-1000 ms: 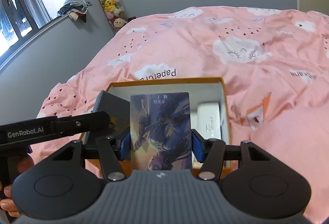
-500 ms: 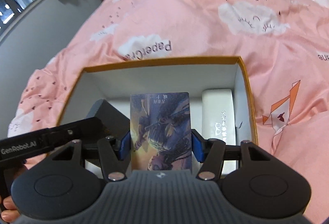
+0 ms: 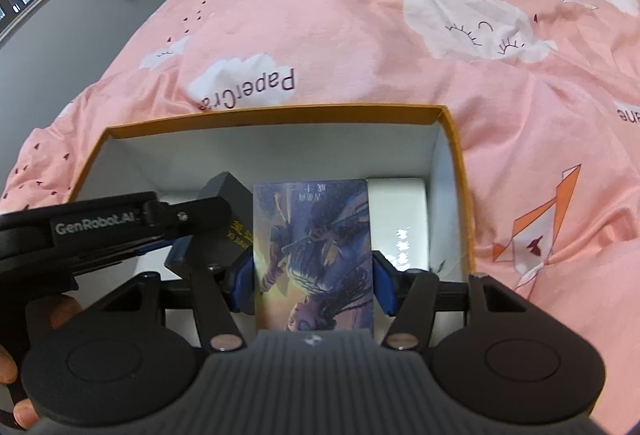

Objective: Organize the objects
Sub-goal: 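Carry the grey box and holographic card over the orange box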

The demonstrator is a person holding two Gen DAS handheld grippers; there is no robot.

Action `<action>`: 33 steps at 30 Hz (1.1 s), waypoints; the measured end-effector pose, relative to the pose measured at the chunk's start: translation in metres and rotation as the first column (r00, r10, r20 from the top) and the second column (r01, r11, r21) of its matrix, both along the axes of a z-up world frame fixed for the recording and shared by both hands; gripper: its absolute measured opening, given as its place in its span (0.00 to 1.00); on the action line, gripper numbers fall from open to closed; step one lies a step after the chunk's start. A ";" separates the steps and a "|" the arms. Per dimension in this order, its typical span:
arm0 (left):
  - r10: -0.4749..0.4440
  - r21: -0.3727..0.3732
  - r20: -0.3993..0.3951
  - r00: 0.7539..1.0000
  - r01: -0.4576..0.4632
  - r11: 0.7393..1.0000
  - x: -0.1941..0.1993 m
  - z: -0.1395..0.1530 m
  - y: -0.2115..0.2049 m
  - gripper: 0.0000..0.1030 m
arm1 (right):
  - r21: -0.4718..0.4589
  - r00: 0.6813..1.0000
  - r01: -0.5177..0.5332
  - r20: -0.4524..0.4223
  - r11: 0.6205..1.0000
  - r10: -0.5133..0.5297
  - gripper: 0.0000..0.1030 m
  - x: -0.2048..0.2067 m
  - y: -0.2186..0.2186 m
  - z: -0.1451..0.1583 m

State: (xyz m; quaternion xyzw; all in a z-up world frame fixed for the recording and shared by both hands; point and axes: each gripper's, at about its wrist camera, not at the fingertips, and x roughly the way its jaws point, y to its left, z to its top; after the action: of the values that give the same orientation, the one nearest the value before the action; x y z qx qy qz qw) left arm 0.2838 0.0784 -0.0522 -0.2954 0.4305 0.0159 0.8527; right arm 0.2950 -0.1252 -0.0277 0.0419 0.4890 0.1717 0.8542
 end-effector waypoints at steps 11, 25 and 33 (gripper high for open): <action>-0.045 0.023 -0.143 0.989 0.049 0.999 0.015 -0.016 -0.003 0.39 | -0.029 1.000 -0.011 0.001 1.000 0.011 0.58 0.001 -0.006 -0.006; -0.165 0.213 -0.278 0.946 0.228 0.950 0.011 -0.008 -0.005 0.47 | -0.038 0.999 -0.051 -0.003 0.998 0.051 0.58 -0.007 -0.004 -0.007; -0.315 0.167 -0.372 0.873 0.397 0.902 0.018 -0.018 -0.008 0.42 | -0.046 0.998 -0.069 0.000 0.997 0.069 0.58 -0.008 -0.004 -0.007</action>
State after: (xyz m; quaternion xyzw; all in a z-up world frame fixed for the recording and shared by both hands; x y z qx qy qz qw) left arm 0.3016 0.0706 -0.0707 -0.0987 0.6118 -0.0409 0.7838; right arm 0.2869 -0.1291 -0.0349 0.0053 0.4932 0.1900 0.8489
